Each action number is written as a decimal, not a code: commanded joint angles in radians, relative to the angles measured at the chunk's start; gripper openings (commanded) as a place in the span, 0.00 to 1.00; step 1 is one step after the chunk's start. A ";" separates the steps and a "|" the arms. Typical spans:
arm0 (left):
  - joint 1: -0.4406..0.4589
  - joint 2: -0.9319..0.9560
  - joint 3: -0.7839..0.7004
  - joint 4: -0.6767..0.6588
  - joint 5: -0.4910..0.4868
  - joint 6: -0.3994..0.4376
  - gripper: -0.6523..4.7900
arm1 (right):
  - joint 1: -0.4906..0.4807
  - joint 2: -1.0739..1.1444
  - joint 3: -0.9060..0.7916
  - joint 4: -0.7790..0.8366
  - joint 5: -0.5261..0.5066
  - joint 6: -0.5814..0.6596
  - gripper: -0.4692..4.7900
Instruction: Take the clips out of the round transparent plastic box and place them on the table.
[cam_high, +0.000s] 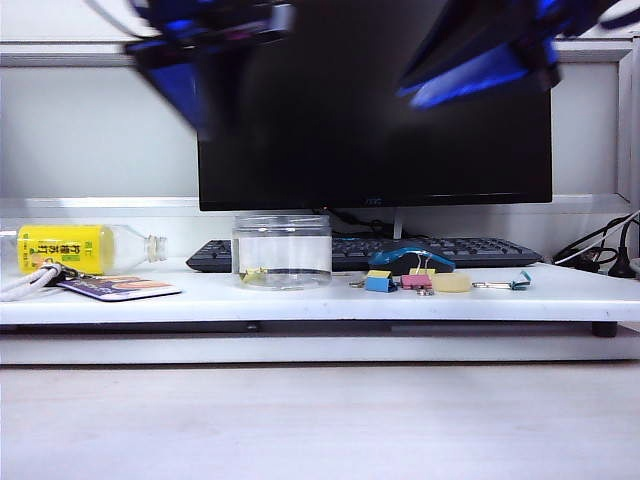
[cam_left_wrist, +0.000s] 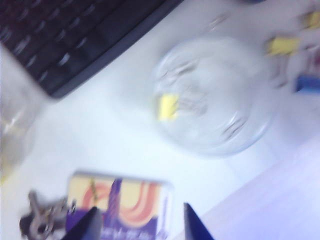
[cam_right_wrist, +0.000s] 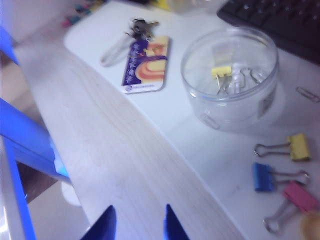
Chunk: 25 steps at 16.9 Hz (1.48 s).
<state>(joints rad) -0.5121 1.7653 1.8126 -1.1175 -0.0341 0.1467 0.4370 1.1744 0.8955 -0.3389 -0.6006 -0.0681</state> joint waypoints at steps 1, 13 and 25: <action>0.097 -0.010 -0.013 -0.027 0.134 0.042 0.52 | 0.007 0.129 0.089 0.030 0.002 0.005 0.37; 0.186 -0.031 -0.250 0.153 0.416 0.135 0.52 | 0.058 0.638 0.554 -0.047 -0.045 -0.037 0.37; 0.186 -0.080 -0.255 0.214 0.454 0.043 0.51 | 0.110 0.851 0.903 -0.367 0.206 -0.224 0.38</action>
<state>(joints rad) -0.3260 1.6901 1.5589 -0.9092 0.4168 0.1955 0.5343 2.0274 1.7786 -0.6674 -0.4183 -0.2657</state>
